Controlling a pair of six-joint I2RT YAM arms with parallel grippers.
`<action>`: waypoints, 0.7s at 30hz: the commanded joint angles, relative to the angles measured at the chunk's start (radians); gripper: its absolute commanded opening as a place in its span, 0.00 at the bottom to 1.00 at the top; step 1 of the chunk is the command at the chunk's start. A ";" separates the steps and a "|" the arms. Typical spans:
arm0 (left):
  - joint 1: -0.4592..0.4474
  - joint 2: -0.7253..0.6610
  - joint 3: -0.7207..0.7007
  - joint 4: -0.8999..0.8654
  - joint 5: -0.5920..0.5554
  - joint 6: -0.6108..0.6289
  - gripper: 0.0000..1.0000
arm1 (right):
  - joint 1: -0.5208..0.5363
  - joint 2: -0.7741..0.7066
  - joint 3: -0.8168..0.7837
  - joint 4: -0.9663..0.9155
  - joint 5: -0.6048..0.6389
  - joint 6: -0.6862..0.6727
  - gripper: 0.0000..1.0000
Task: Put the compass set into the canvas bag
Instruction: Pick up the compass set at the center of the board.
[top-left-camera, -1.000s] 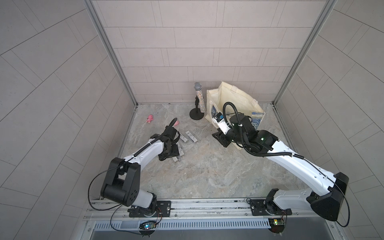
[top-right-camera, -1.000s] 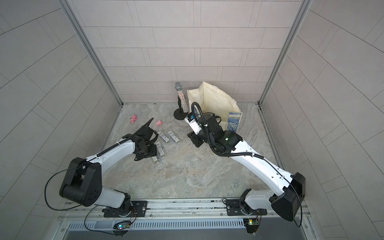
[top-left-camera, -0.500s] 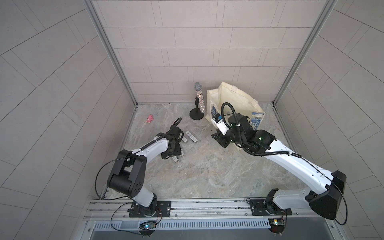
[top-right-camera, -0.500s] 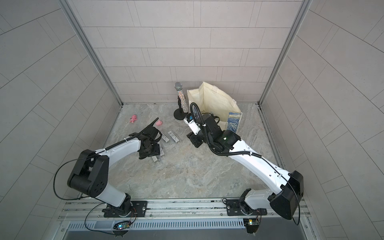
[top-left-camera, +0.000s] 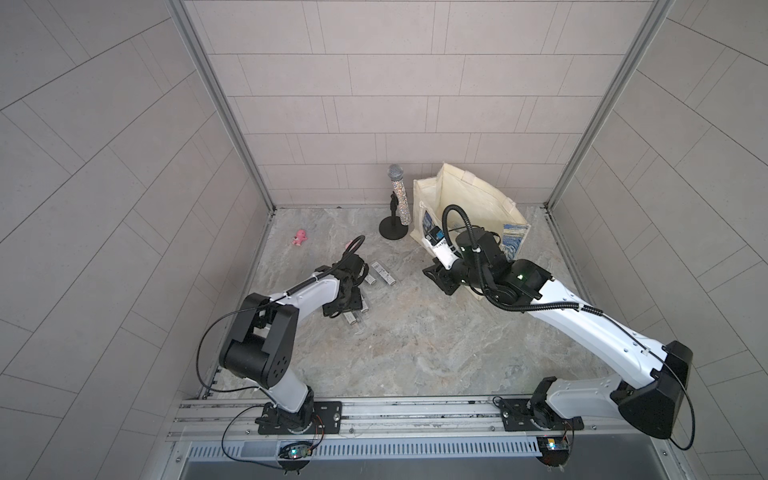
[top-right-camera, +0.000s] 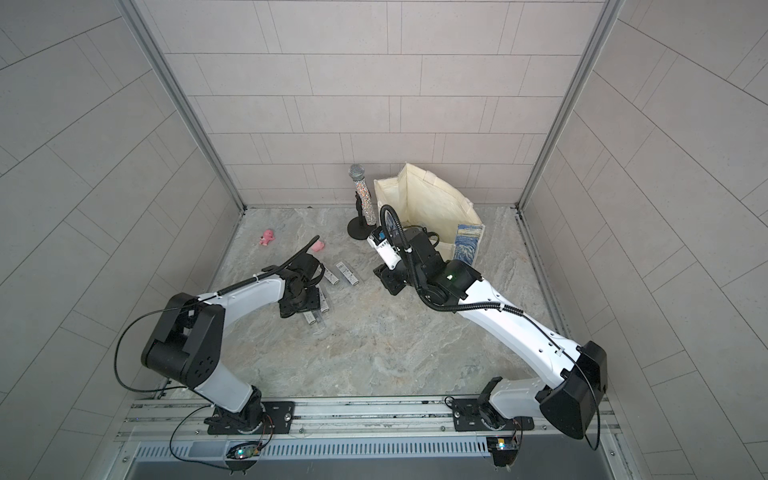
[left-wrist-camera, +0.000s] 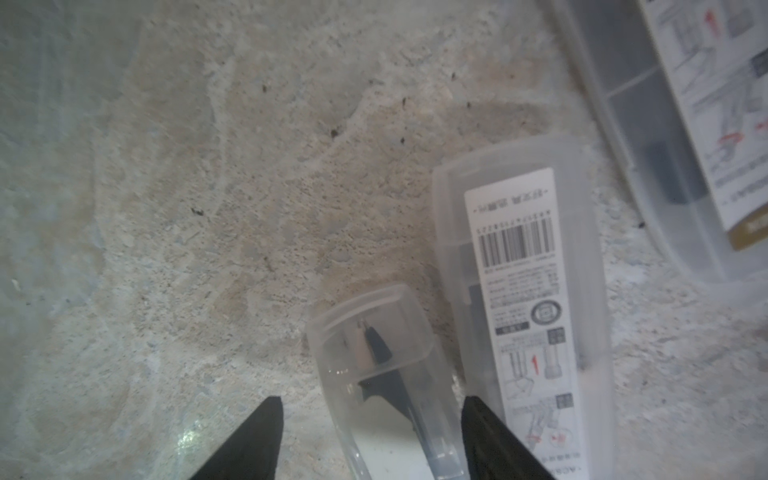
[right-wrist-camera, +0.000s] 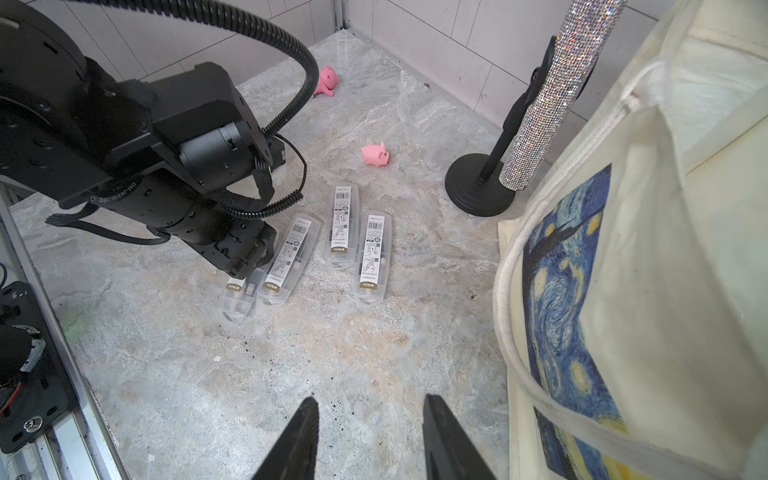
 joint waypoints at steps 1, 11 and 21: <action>0.001 0.002 -0.021 -0.034 -0.090 -0.013 0.71 | 0.007 -0.001 0.025 -0.009 -0.005 -0.013 0.43; 0.002 -0.009 -0.058 0.002 -0.021 -0.076 0.70 | 0.007 0.001 0.027 -0.013 -0.005 -0.015 0.43; 0.000 -0.161 -0.118 -0.037 0.004 -0.205 0.84 | 0.007 -0.001 0.025 -0.009 -0.008 -0.016 0.43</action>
